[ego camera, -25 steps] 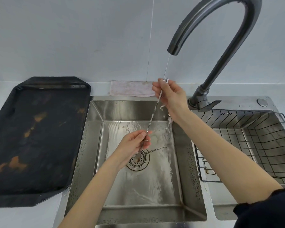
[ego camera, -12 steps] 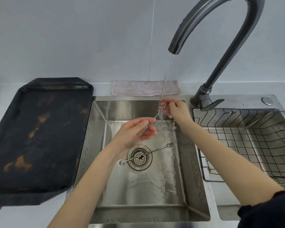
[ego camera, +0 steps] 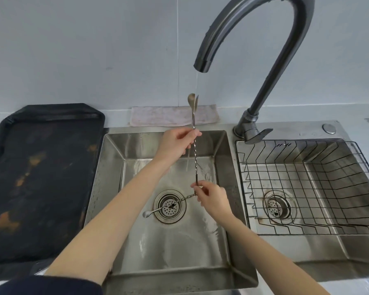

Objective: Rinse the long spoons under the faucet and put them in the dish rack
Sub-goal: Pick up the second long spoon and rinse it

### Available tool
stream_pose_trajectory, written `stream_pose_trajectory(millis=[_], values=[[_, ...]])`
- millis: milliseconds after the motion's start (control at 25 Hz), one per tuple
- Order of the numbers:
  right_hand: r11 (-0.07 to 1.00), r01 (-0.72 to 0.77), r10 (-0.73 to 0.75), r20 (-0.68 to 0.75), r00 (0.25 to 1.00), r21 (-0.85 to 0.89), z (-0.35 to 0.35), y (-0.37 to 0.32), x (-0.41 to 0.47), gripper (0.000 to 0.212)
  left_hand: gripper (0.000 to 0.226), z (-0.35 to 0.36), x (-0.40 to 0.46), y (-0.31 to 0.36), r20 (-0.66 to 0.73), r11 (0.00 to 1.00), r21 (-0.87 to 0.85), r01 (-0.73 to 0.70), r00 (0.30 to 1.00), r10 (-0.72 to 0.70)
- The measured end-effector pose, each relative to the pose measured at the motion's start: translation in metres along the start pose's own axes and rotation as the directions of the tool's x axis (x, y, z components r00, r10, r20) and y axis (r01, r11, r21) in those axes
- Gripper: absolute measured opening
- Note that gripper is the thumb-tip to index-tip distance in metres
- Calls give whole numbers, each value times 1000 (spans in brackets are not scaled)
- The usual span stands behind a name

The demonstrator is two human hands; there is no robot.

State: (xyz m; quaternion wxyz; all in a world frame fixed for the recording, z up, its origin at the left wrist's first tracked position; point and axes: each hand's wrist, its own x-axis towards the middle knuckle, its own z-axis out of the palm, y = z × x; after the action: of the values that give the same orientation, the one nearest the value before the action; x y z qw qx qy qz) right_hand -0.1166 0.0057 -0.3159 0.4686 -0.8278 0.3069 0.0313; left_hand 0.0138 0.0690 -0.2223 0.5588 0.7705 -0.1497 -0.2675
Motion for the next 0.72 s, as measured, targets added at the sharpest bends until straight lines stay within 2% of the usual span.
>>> stream_pose_trajectory(millis=[80,200,400,520,720], values=[[998,-5,3,-37,999,-67,-3,4,0,21,23,5,1,2,-15,995,84,-44,999,46],[994,-7,-1,-73,997,-112,-4,12,1,23,23,5,4,8,-25,994,89,-67,997,70],[998,-20,14,-100,995,-65,-3,15,2,20,23,6,9,19,-44,997,32,-66,997,67],[999,-20,16,-101,995,-39,1,17,1,16,16,6,9,26,-50,998,-16,-67,997,66],[1000,-18,20,-112,994,22,-1,18,1,15,19,7,8,35,-63,992,20,-123,990,124]])
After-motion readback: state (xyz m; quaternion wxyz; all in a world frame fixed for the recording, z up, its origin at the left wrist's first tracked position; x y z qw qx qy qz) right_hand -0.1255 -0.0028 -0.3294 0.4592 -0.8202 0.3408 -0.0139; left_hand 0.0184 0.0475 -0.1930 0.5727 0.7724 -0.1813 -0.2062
